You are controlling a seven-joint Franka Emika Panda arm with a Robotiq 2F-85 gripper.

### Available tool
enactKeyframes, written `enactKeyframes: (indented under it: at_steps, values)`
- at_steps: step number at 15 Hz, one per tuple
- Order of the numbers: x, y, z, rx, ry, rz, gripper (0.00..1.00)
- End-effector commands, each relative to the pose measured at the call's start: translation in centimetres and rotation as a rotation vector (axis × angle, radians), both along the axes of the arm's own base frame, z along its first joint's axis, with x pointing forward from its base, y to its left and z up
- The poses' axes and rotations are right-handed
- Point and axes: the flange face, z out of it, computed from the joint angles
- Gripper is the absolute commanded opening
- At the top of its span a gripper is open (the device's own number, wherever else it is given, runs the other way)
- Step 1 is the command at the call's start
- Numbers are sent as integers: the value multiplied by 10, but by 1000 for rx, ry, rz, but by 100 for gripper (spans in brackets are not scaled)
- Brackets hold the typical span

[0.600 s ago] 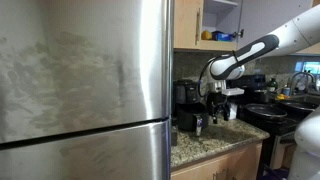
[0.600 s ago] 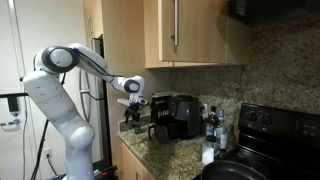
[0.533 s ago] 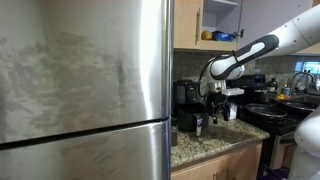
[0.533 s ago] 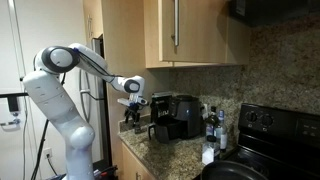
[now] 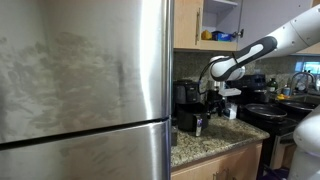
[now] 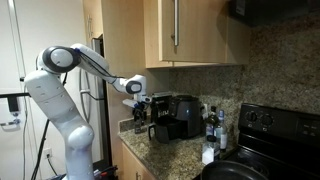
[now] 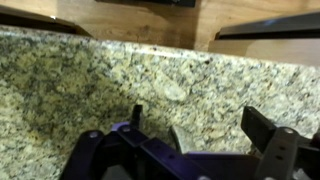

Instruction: Close the air fryer

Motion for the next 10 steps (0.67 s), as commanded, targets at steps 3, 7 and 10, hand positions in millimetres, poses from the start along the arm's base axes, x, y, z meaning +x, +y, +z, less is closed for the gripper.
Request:
enactKeyframes:
  at_steps: [3,7,10]
  values:
    - [22,-24,-2,-6,-143,-36,100]
    - [23,-13,-2,22,-149,-15,100]
    - [44,-9,-8,81,-274,-65,100]
